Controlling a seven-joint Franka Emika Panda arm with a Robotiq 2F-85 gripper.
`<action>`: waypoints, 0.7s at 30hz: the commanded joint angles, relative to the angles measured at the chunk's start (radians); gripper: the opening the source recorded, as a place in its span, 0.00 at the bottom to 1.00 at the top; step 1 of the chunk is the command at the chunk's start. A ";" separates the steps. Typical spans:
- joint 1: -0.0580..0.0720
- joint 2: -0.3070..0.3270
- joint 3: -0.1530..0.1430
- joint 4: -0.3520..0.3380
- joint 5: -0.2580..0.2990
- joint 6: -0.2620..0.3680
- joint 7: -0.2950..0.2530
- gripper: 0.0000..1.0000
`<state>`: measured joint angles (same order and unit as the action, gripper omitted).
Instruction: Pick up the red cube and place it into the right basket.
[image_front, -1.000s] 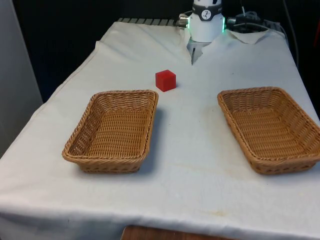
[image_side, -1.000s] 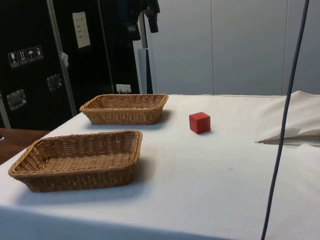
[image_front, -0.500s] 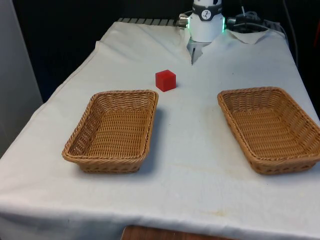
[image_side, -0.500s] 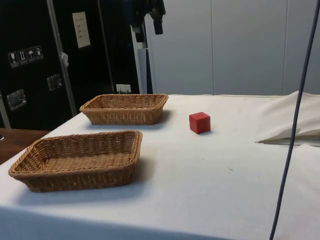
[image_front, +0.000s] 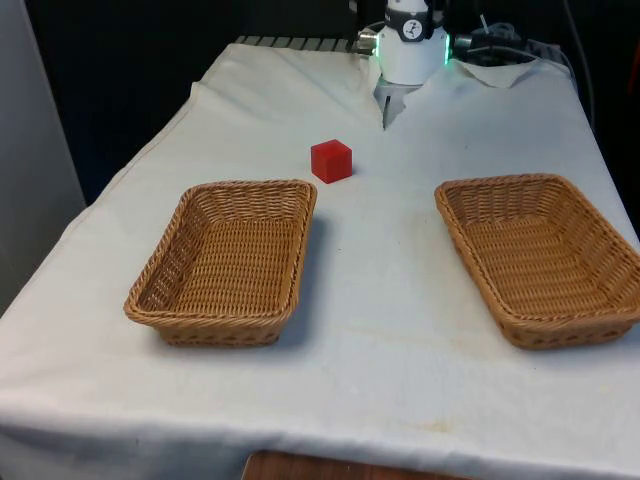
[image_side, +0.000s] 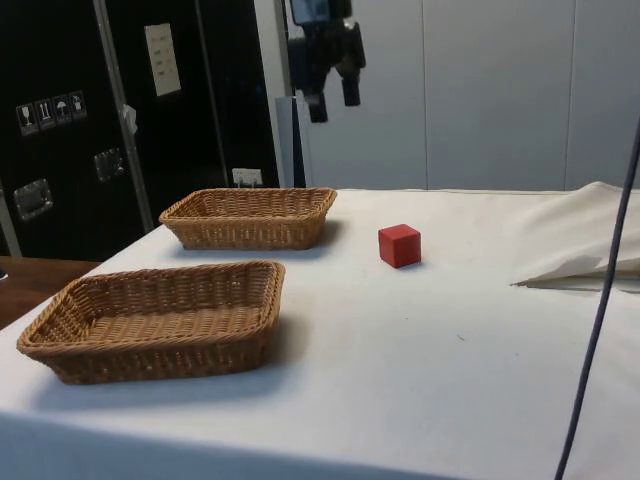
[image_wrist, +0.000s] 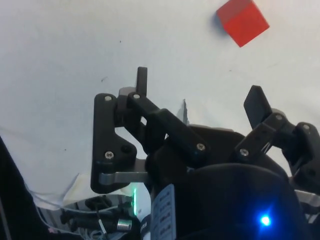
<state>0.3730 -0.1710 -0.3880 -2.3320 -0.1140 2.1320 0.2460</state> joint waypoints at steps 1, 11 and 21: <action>-0.004 -0.011 0.001 -0.023 -0.013 0.026 0.010 1.00; -0.018 -0.018 -0.005 -0.138 -0.012 0.135 0.016 1.00; -0.027 0.025 -0.010 -0.198 0.002 0.236 0.050 1.00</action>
<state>0.3460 -0.1440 -0.3970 -2.5300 -0.1160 2.3630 0.2960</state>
